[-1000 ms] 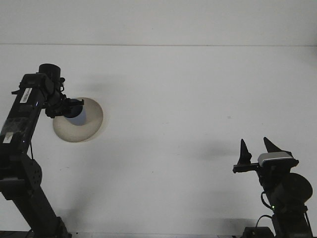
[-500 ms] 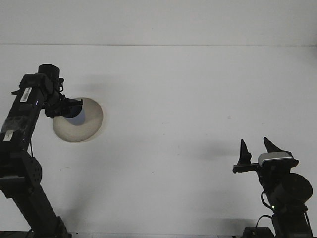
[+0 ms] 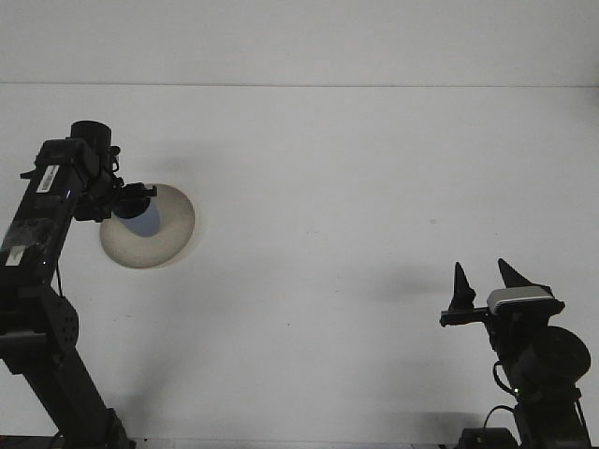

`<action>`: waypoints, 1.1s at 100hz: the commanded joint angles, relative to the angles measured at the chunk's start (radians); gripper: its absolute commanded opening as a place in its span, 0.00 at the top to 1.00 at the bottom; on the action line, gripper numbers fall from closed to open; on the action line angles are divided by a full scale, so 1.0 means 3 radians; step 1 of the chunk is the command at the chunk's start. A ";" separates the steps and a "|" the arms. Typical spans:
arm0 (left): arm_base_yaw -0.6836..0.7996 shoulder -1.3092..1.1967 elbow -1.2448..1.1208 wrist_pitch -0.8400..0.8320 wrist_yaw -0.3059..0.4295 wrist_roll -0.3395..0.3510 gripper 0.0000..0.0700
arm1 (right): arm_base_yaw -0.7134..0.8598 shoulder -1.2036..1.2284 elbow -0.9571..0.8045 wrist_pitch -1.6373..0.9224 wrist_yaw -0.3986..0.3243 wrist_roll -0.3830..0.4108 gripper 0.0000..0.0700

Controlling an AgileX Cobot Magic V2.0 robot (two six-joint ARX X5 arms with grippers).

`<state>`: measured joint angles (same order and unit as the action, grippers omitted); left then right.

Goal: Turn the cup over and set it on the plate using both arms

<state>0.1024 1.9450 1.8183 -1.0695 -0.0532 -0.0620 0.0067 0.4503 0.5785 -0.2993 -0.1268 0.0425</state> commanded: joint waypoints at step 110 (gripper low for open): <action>-0.0439 -0.2391 -0.0792 0.0336 0.0178 -0.0109 0.45 | 0.0003 0.0008 0.0028 0.0050 0.0011 0.0045 0.32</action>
<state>-0.0151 1.2686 1.6264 -0.9970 -0.0010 -0.0925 0.0067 0.4503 0.5785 -0.2993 -0.1268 0.0425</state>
